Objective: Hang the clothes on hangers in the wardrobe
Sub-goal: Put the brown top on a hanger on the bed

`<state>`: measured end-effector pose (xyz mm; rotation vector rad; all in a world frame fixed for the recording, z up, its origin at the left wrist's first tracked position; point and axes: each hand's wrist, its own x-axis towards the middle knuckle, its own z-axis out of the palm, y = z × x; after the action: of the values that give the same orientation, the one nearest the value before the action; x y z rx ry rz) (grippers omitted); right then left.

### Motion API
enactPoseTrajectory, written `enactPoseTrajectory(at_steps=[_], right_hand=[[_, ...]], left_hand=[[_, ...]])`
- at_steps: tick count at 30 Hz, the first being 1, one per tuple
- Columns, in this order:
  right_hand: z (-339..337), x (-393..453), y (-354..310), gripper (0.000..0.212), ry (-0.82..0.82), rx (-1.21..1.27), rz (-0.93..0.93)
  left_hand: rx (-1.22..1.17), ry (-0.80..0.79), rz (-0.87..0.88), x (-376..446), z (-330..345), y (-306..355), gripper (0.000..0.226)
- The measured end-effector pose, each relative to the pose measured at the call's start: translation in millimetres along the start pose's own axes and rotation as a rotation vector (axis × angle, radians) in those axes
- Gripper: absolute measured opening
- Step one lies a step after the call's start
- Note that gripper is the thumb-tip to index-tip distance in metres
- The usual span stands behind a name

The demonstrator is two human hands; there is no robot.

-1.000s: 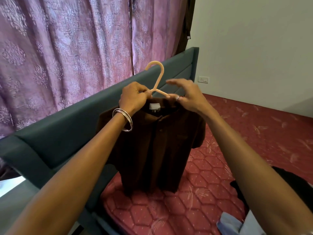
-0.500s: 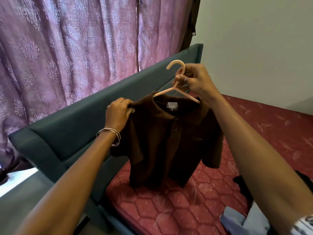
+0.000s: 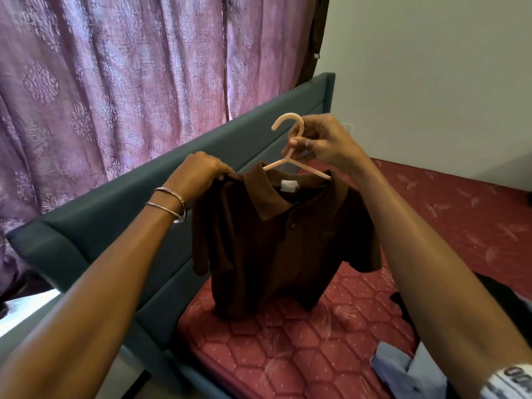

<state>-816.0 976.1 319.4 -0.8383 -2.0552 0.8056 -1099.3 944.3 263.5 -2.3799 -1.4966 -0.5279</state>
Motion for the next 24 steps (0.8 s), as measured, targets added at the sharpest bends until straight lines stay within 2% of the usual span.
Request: enactPoseTrajectory(at_steps=[4, 6, 7, 9, 11, 13, 17, 20, 22, 24], right_hand=[[-17.7, -6.3, 0.6, 0.006, 0.139, 0.098, 0.032], [-16.8, -8.5, 0.5, 0.010, 0.190, 0.102, 0.037], [-14.8, -8.4, 0.1, 0.011, 0.208, 0.097, 0.031], [-9.4, -7.3, -1.2, 0.013, 0.239, 0.074, 0.026], [-7.0, -5.6, -2.0, 0.013, 0.272, 0.048, 0.041], [-7.5, -5.0, -2.8, 0.012, 0.295, 0.022, 0.054], [-13.7, -8.5, -3.7, 0.011, 0.336, 0.011, 0.062], [-18.7, -12.0, -6.0, 0.011, 0.362, 0.051, 0.054], [-18.4, -12.6, -10.2, 0.009, 0.351, 0.056, 0.041], [-14.9, -9.9, -14.1, 0.009, 0.336, 0.035, 0.011]], left_hand=[[-0.397, 0.073, -0.181, -15.4, -2.7, -16.3, 0.044], [-0.590, -0.004, -0.262, -17.3, -9.1, -14.1, 0.042], [-0.576, -0.070, -0.283, -15.8, -8.9, -11.6, 0.042], [-0.358, -0.112, -0.283, -18.7, -3.7, -3.6, 0.042], [-0.264, -0.023, -0.314, -21.8, 0.6, 4.2, 0.039], [-0.205, 0.001, -0.331, -21.9, 1.2, 6.5, 0.042], [-0.008, 0.045, -0.250, -19.5, -5.6, -1.4, 0.048], [-0.068, 0.100, -0.304, -19.2, -15.2, -6.7, 0.049], [-0.187, 0.062, -0.281, -16.9, -22.0, -3.3, 0.048], [-0.165, 0.087, -0.258, -14.1, -26.1, 5.4, 0.055]])
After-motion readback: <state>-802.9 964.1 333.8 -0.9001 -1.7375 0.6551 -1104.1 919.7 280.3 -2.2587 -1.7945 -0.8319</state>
